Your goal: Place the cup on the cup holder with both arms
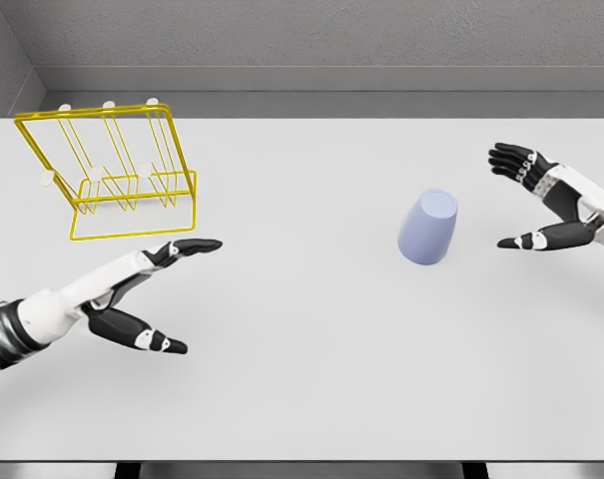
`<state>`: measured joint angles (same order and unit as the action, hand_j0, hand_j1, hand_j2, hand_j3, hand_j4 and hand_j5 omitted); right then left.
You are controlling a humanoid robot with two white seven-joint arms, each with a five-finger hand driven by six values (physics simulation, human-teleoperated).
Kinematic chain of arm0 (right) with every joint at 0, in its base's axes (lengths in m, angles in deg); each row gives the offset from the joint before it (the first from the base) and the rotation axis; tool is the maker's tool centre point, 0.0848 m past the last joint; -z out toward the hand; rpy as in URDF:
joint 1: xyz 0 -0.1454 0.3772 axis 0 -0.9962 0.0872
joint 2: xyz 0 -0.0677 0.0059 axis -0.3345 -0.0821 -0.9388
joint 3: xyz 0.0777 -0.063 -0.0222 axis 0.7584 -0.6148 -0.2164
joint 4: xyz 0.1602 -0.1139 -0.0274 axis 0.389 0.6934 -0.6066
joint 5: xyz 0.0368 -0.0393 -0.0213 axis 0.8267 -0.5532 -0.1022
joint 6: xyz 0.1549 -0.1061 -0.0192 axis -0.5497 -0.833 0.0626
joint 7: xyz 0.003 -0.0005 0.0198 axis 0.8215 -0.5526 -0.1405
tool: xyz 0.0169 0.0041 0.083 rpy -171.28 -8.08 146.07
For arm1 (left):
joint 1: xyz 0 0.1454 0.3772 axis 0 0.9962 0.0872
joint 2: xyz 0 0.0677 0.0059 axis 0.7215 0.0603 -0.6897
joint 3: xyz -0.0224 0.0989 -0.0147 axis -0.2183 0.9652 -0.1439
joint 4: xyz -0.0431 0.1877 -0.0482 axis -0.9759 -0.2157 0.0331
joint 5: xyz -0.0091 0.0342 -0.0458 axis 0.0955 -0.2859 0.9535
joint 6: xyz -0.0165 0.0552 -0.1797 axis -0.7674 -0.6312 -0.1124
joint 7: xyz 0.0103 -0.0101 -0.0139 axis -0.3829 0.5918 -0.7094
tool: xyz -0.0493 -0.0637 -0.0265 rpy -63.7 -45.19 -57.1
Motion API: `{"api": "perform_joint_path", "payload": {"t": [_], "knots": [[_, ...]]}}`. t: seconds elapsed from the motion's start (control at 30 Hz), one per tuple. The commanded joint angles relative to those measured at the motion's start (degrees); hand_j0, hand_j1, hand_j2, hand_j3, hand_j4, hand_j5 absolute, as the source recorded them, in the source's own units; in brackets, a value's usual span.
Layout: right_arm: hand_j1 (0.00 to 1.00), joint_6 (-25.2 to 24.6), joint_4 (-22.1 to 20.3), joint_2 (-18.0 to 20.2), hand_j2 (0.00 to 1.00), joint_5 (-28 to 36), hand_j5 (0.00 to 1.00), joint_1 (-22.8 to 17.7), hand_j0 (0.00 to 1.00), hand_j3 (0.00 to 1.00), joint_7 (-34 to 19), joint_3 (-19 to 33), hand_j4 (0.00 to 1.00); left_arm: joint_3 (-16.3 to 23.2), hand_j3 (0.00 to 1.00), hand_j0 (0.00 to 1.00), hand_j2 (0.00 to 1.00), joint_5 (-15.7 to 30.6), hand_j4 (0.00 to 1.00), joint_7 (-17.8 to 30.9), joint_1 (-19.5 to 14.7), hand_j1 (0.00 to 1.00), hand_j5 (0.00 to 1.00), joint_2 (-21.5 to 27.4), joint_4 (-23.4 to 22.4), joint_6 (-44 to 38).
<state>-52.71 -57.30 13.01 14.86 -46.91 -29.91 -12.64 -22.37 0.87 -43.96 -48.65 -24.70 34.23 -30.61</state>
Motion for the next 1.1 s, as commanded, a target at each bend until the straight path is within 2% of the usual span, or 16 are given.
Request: {"api": "perform_joint_path", "payload": {"t": [0.0,0.1,0.17,0.23,0.27,0.3,0.37,0.43,0.67,0.73,0.83,1.07], "knots": [[1.00,-0.07,0.40,0.50,1.00,0.40,1.00,0.00,1.00,1.00,0.01,-0.03,1.00,-0.57,1.00,1.00,1.00,0.03,1.00,-0.09,-0.18,1.00,1.00,-1.74,0.54,-5.18],[1.00,-0.07,1.19,0.32,1.00,0.40,1.00,0.09,1.00,1.00,0.01,0.67,1.00,0.04,1.00,1.00,1.00,1.09,1.00,0.00,-3.26,1.00,1.00,-3.68,0.28,-12.48],[1.00,-0.07,1.19,0.23,1.00,0.31,1.00,0.09,1.00,1.00,0.01,0.06,1.00,0.48,1.00,1.00,1.00,4.77,1.00,-0.09,-3.78,1.00,1.00,-5.44,0.28,-16.17],[1.00,-0.07,1.98,0.32,1.00,-2.06,1.00,0.09,1.00,1.00,0.01,0.23,1.00,4.43,1.00,1.00,1.00,7.15,1.00,-0.09,-5.62,1.00,1.00,-5.79,-0.25,-16.70],[1.00,-0.07,3.39,0.23,1.00,-2.15,1.00,0.09,1.00,1.00,0.01,0.06,1.00,7.94,1.00,1.00,1.00,6.80,1.00,-0.17,-8.09,1.00,1.00,-5.70,-1.04,-16.70],[1.00,-0.07,3.48,0.15,1.00,-2.15,1.00,0.09,1.00,1.00,0.01,0.15,1.00,9.53,1.00,1.00,1.00,6.63,1.00,-0.09,-9.41,1.00,1.00,-5.70,-1.65,-16.61],[1.00,-0.07,4.71,-0.20,1.00,-1.98,1.00,0.09,1.00,1.00,0.01,0.15,1.00,9.62,1.00,1.00,1.00,6.10,1.00,-0.09,-9.50,1.00,1.00,-5.97,-2.27,-16.79],[1.00,-2.64,4.71,-0.38,1.00,-2.06,1.00,0.09,1.00,1.00,0.01,0.06,1.00,9.62,1.00,1.00,1.00,5.66,1.00,-0.09,-9.32,1.00,1.00,-5.97,-2.36,-16.70],[1.00,-5.01,5.15,-2.05,1.00,0.22,1.00,0.00,1.00,1.00,0.01,-0.47,1.00,8.92,1.00,1.00,1.00,5.83,1.00,-0.09,-9.06,1.00,1.00,-5.26,-3.24,-16.79],[1.00,-7.03,5.15,-2.40,1.00,1.19,1.00,0.09,1.00,1.00,0.01,-0.47,1.00,8.83,1.00,1.00,1.00,5.75,1.00,-0.09,-8.97,1.00,1.00,-5.18,-3.24,-16.79],[1.00,-9.32,6.38,-5.21,1.00,2.86,1.00,0.09,1.00,1.00,0.01,-0.47,1.00,8.83,1.00,1.00,1.00,5.57,1.00,-0.09,-9.32,1.00,1.00,-5.26,-3.32,-16.87],[1.00,-9.32,10.33,-8.99,1.00,2.59,1.00,0.44,1.00,1.00,0.01,-0.47,1.00,8.83,1.00,1.00,1.00,5.57,1.00,-0.09,-9.50,1.00,1.00,-5.44,-3.32,-16.96]]}}
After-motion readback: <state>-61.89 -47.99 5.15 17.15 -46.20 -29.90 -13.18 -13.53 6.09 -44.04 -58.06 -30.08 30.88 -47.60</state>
